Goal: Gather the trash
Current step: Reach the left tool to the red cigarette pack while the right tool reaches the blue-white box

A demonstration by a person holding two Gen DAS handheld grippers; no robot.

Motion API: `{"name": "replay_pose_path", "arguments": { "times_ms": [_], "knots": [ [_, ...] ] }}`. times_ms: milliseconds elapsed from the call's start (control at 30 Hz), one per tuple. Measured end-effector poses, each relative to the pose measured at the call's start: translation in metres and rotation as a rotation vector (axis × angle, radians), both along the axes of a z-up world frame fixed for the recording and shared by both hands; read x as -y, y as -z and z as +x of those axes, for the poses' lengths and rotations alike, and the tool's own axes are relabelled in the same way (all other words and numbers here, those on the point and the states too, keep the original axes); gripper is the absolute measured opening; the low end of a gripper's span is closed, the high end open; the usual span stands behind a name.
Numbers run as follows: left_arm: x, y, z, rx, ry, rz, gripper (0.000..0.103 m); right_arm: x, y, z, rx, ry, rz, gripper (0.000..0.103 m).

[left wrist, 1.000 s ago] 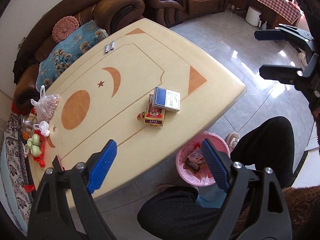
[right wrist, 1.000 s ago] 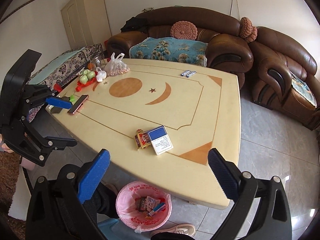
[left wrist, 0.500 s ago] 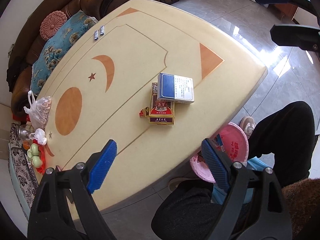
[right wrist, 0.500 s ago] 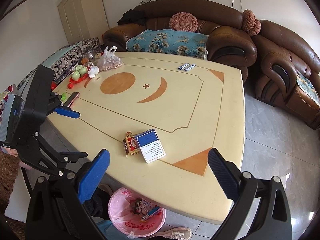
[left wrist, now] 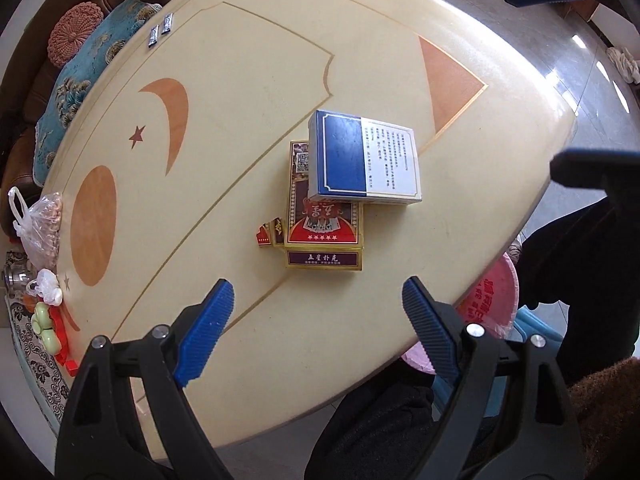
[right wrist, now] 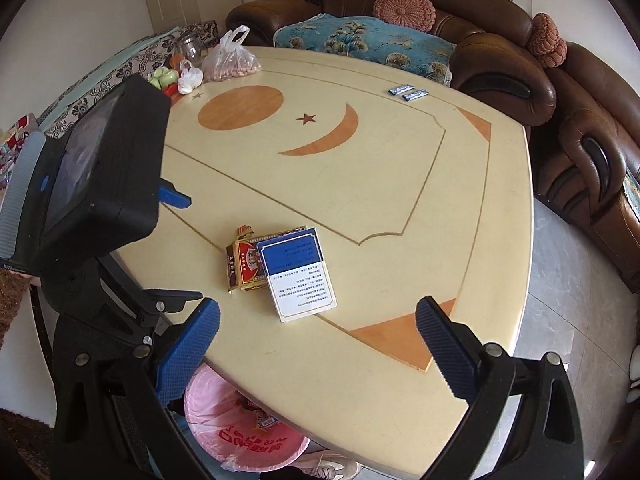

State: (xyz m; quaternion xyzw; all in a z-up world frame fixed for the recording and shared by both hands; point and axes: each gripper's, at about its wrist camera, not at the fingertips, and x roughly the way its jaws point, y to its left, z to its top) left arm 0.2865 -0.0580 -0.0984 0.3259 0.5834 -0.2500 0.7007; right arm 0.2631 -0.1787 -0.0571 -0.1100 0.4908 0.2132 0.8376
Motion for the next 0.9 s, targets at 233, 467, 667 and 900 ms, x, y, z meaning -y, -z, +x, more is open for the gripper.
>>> {"name": "replay_pose_path", "arguments": {
  "times_ms": [233, 467, 667, 900],
  "knots": [
    [0.003, 0.023, 0.018, -0.02, 0.011, 0.014, 0.084, -0.015, 0.041, 0.016, -0.065, -0.068, -0.039, 0.096],
    [0.009, 0.04, 0.035, -0.048, 0.036, 0.012, 0.084, -0.017, 0.071, 0.034, -0.113, -0.093, -0.042, 0.096],
    [0.013, 0.054, 0.043, -0.077, 0.054, 0.01, 0.084, -0.028, 0.097, 0.04, -0.137, -0.139, -0.067, 0.096],
    [0.01, 0.057, 0.054, -0.108, 0.066, -0.023, 0.088, -0.027, 0.103, 0.046, -0.131, -0.17, -0.011, 0.096]
  ]
}}
